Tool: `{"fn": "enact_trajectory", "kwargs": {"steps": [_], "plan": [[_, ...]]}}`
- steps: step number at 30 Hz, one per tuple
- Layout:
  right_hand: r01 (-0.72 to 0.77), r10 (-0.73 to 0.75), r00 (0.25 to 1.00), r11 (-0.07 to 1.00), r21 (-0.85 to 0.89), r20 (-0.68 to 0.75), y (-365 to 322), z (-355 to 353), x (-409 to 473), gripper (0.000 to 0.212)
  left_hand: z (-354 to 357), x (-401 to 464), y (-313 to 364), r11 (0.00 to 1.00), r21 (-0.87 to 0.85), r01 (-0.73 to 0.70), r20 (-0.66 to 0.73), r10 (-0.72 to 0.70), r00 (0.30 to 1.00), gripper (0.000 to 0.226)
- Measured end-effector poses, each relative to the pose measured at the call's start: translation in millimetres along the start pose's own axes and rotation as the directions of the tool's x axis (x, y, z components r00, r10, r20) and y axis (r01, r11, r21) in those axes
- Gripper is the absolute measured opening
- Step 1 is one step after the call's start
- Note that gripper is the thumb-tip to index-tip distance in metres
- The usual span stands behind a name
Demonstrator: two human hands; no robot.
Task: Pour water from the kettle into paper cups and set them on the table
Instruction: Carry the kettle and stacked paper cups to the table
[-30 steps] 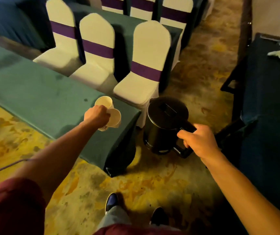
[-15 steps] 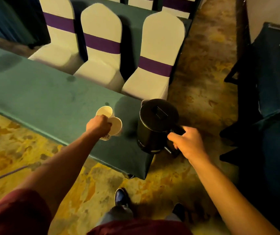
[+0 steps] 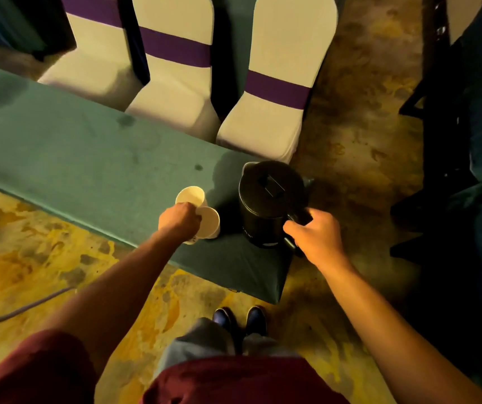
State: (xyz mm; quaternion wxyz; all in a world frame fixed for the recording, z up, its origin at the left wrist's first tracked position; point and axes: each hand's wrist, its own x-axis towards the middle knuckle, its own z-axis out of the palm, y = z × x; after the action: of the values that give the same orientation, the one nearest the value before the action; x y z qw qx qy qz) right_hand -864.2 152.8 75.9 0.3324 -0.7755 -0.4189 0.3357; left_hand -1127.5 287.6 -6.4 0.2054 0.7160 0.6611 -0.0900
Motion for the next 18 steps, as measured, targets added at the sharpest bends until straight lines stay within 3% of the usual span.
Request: {"fn": "enact_trajectory", "kwargs": {"steps": [4, 8, 18], "plan": [[-0.070, 0.070, 0.997, 0.997, 0.018, -0.012, 2, 19, 5, 0.006, 5, 12, -6, 0.998, 0.040, -0.057, 0.018, 0.056, 0.998, 0.029], [-0.187, 0.193, 0.975, 0.980, 0.066, -0.106, 1, 37, 9, 0.022, 2, 32, -11, 0.987, 0.057, -0.149, 0.028, 0.148, 0.989, 0.029], [-0.375, 0.421, 0.880, 0.900, 0.221, -0.221, 3, 89, -28, 0.015, 24, 36, -19, 0.909, 0.108, -0.402, 0.161, 0.383, 0.910, 0.034]]}}
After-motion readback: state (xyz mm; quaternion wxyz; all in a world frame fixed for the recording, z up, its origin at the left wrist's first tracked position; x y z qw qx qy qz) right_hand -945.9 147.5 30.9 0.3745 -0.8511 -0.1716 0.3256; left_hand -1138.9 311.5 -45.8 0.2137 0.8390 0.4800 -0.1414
